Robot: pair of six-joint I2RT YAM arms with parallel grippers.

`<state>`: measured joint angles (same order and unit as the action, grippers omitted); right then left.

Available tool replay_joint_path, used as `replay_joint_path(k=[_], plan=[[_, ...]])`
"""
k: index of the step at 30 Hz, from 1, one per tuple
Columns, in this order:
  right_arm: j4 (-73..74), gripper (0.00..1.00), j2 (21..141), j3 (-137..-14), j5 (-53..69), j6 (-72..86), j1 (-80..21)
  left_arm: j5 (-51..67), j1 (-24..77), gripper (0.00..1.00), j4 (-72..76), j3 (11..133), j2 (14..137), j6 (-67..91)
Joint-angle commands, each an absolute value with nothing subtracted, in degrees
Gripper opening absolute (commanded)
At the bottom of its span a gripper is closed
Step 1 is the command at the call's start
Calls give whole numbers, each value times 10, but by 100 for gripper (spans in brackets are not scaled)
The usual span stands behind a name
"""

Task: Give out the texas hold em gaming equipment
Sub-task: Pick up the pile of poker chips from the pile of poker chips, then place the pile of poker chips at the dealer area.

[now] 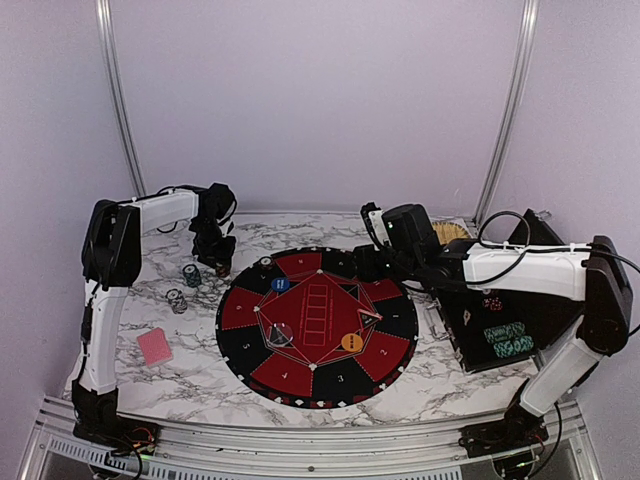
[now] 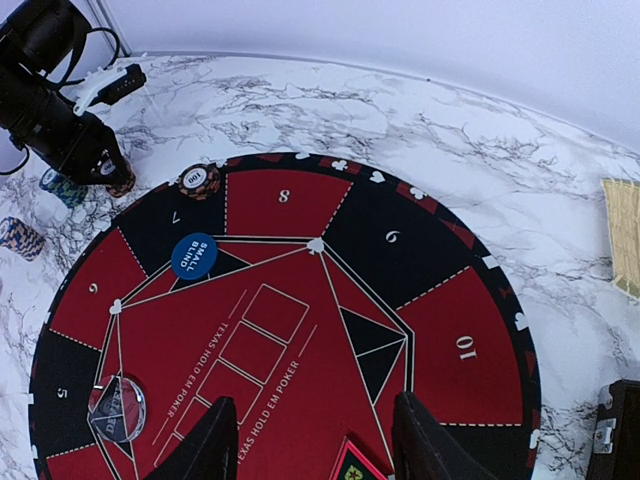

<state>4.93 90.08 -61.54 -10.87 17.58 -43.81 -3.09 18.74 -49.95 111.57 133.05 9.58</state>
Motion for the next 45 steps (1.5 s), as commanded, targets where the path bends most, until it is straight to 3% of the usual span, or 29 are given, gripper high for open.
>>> replay_joint_path(k=[1,30,45], plan=[[45,51,895,-619,-114,180,-434,-38,184,38,-518,1130,1304,88],[31,52,929,-628,-125,168,-420,-14,241,38,-522,1064,1219,109],[24,51,946,-626,-105,163,-379,-8,346,38,-447,861,1081,183]])
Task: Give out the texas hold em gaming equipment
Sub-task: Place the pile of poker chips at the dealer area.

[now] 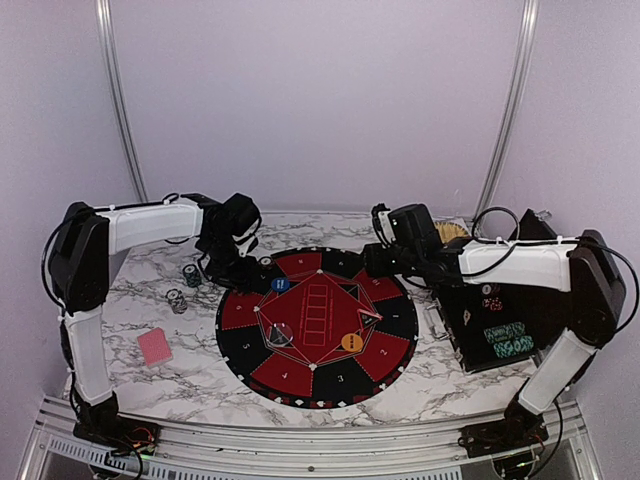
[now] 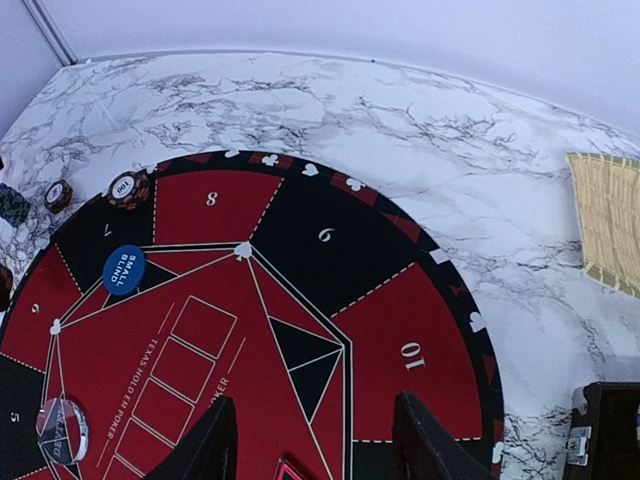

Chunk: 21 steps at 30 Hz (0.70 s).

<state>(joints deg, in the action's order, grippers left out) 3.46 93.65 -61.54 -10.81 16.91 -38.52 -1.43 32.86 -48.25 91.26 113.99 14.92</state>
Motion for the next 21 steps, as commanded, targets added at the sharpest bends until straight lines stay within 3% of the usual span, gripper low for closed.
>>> replay_joint_path(k=[1,11,21], plan=[[24,52,948,-626,-104,163,-378,-6,353,38,-437,836,1069,189],[34,51,969,-639,-105,165,-378,-24,410,38,-388,679,981,244],[45,51,977,-653,-101,166,-378,-41,443,39,-363,645,993,263]])
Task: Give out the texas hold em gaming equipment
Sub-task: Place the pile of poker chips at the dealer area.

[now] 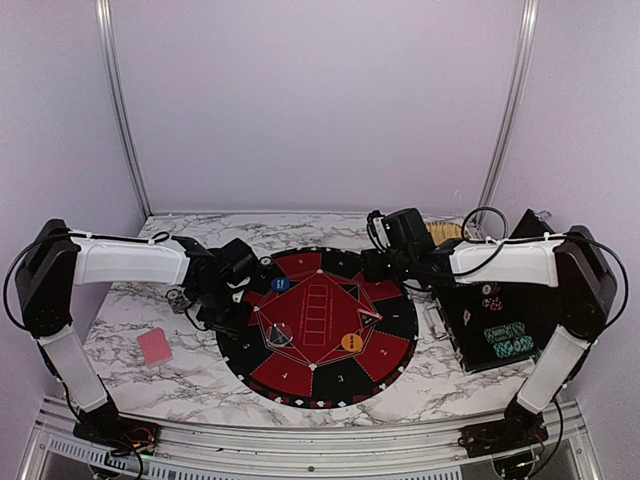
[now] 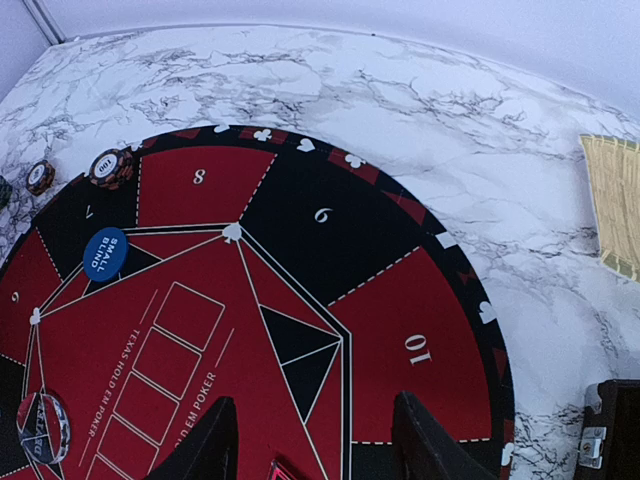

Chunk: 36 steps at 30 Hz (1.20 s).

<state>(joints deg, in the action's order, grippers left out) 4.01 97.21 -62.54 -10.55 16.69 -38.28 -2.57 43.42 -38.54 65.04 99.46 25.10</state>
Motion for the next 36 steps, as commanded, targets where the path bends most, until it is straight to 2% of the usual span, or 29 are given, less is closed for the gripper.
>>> replay_joint_path(k=[1,29,36], plan=[[45,51,978,-653,-101,167,-377,-44,443,39,-362,644,996,264],[47,51,984,-650,-98,174,-377,-69,455,47,-346,609,1017,267],[50,51,980,-650,-102,173,-378,-57,455,56,-346,621,1006,261]])
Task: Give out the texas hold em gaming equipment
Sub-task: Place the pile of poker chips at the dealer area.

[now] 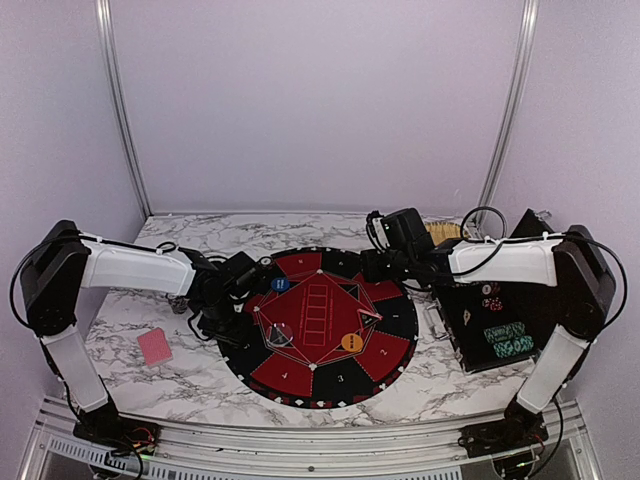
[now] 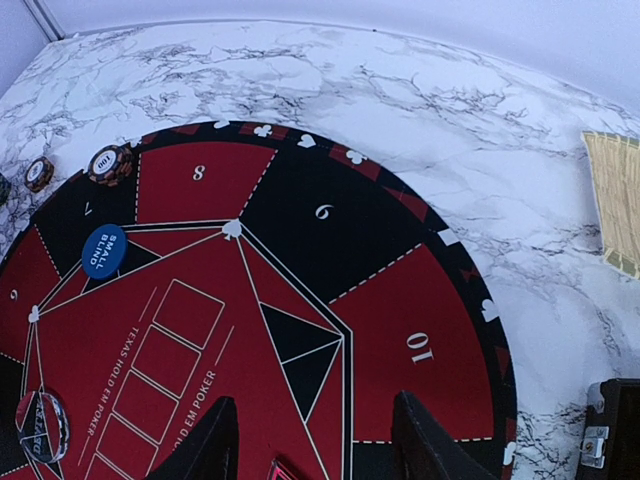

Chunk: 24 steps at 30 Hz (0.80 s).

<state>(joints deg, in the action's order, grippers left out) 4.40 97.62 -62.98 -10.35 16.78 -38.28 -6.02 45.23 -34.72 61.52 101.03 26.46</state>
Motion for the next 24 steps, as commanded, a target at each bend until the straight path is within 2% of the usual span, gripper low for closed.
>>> replay_joint_path(k=[1,7,13,24], plan=[[51,51,981,-650,-103,172,-378,-53,455,58,-347,626,1004,259],[54,51,979,-648,-108,172,-377,-48,455,65,-370,660,993,250],[57,51,974,-651,-110,168,-378,-74,440,69,-408,725,983,238],[54,51,966,-651,-96,162,-378,-75,309,69,-446,890,1086,173]])
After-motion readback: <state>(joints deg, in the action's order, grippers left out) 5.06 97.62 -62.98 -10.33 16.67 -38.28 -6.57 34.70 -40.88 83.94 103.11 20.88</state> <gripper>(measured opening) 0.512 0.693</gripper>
